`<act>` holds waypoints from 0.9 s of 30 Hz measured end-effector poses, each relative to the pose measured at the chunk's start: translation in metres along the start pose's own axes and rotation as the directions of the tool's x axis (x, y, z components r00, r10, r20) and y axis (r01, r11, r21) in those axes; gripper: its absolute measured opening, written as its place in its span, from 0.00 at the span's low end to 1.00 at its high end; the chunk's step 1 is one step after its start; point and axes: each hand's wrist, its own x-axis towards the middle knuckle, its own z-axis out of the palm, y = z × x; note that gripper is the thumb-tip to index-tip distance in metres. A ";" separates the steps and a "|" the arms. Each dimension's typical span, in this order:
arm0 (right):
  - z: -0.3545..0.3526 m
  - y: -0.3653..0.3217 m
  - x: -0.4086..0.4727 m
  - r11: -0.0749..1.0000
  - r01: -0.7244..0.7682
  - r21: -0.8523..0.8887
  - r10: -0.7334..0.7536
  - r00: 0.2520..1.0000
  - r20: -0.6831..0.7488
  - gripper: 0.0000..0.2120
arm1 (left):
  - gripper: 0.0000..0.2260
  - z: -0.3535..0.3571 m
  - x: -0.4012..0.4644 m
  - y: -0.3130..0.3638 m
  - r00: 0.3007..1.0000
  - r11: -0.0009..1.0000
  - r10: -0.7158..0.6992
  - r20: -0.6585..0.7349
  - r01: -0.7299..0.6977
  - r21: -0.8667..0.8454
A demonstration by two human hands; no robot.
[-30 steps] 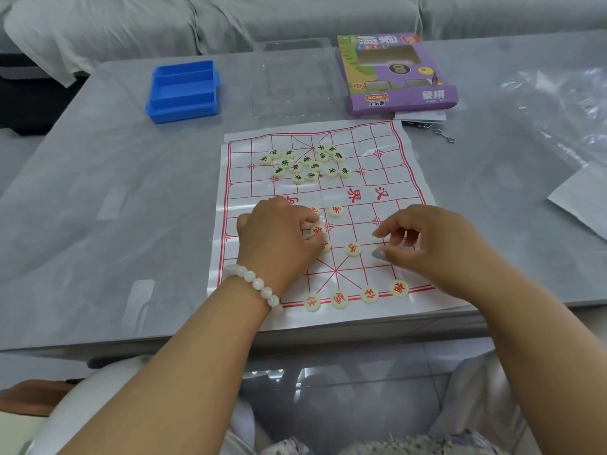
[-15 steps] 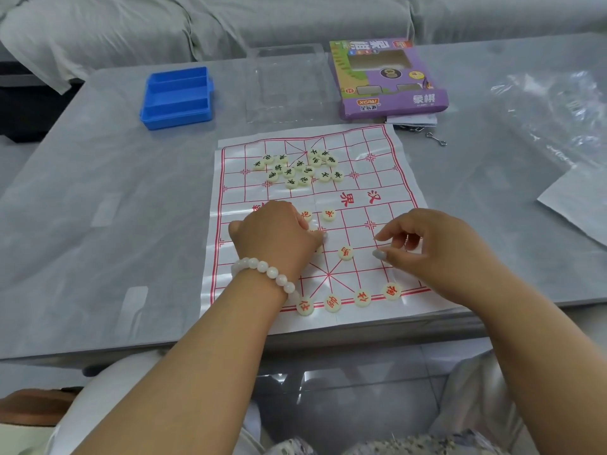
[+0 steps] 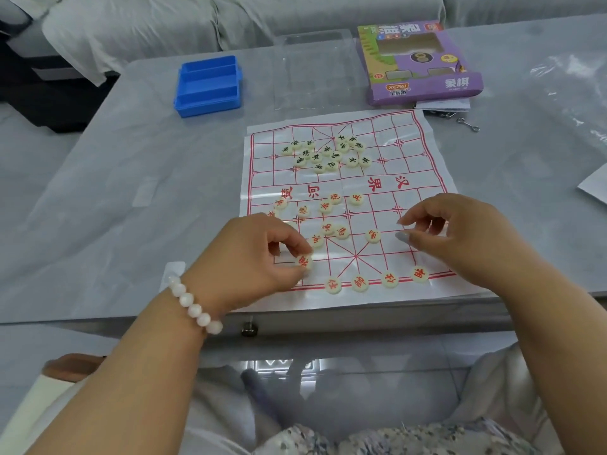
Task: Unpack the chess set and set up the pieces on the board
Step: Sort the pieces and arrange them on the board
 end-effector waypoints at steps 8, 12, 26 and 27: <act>0.002 -0.004 -0.002 1.000 0.005 -0.028 -0.005 1.000 -0.013 0.06 | 0.06 0.008 -0.013 -0.008 0.997 0.985 0.032 0.070 -0.043 0.169; 0.004 -0.004 -0.001 0.999 -0.013 -0.045 0.012 1.000 -0.010 0.08 | 0.07 0.014 -0.010 -0.004 0.996 0.979 0.069 0.056 -0.079 0.187; 0.021 -0.021 0.020 0.997 0.001 -0.081 0.007 0.994 0.106 0.10 | 0.09 0.005 0.006 -0.024 0.962 0.993 -0.117 -0.248 0.118 -0.012; 0.021 -0.021 0.020 0.996 -0.001 -0.084 0.010 0.994 0.112 0.10 | 0.10 0.007 0.007 -0.024 0.963 0.993 -0.113 -0.244 0.116 0.000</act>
